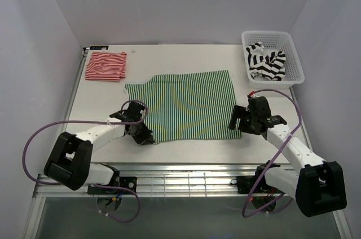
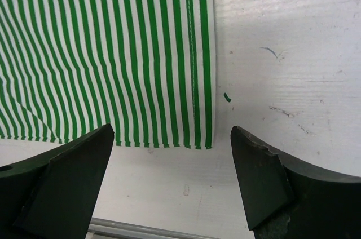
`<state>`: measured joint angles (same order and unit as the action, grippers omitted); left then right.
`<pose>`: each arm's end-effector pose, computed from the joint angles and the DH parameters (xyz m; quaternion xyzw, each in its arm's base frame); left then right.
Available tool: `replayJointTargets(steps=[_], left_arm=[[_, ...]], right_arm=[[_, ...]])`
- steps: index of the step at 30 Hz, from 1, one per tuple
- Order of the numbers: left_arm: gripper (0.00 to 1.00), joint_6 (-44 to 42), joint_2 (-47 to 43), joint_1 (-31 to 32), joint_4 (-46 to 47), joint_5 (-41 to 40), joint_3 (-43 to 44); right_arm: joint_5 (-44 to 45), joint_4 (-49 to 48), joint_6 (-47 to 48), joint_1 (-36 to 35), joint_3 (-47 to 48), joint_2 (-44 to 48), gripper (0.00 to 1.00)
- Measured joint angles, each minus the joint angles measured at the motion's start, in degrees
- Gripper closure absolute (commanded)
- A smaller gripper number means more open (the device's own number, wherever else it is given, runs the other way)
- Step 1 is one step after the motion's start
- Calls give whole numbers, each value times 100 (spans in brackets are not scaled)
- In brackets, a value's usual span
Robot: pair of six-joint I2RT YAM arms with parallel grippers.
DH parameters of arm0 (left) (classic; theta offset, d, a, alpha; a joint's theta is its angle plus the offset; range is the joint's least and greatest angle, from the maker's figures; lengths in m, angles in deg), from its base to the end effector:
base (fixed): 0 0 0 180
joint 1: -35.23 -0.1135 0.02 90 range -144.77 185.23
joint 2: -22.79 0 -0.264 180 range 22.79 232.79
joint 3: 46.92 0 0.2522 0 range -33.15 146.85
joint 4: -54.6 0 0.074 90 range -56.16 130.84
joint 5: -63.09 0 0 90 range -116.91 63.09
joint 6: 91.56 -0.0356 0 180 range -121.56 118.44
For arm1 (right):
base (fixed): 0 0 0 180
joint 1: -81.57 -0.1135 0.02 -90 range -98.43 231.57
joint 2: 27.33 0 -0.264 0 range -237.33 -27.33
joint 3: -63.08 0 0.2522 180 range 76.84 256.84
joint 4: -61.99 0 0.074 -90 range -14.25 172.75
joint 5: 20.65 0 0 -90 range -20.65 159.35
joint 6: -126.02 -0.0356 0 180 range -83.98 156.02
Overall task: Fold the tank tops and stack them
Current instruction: Fold the tank top
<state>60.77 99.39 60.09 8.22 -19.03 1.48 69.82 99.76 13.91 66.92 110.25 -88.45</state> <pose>0.1886 -0.0928 0.1458 -0.3088 0.9392 -0.1416 0.0500 0.1986 0.0516 0.1978 0.0628 0.9426 0.0997 0.3124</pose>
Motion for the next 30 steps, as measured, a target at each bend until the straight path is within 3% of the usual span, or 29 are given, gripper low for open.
replayJointTargets(steps=[1, 2, 11, 15, 20, 24, 29, 30], left_arm=[[96, 13, 35, 0, 50, 48, 0], [100, 15, 57, 0, 98, 85, 0], [100, -15, 72, 0, 286, 173, -31], [100, -11, 55, 0, 293, 168, -44], [100, 44, 42, 0, 293, 157, -57], [100, 98, -48, 0, 299, 129, -125], [100, 116, -92, 0, 264, 70, -138], [100, 118, -96, 0, 262, 61, -138]], right_arm=[[31, 0, -2, 11, -37, 0, 10], [55, 15, 0, 24, -66, -2, 10], [70, 24, -2, 114, -114, -302, 7], [52, 11, -35, 125, -219, -297, 0], [15, 9, -125, 175, -396, -280, 23], [-46, 9, -155, 192, -428, -278, 50], [-162, -7, -173, 195, -426, -365, 67], [-197, -7, -181, 195, -428, -374, 75]])
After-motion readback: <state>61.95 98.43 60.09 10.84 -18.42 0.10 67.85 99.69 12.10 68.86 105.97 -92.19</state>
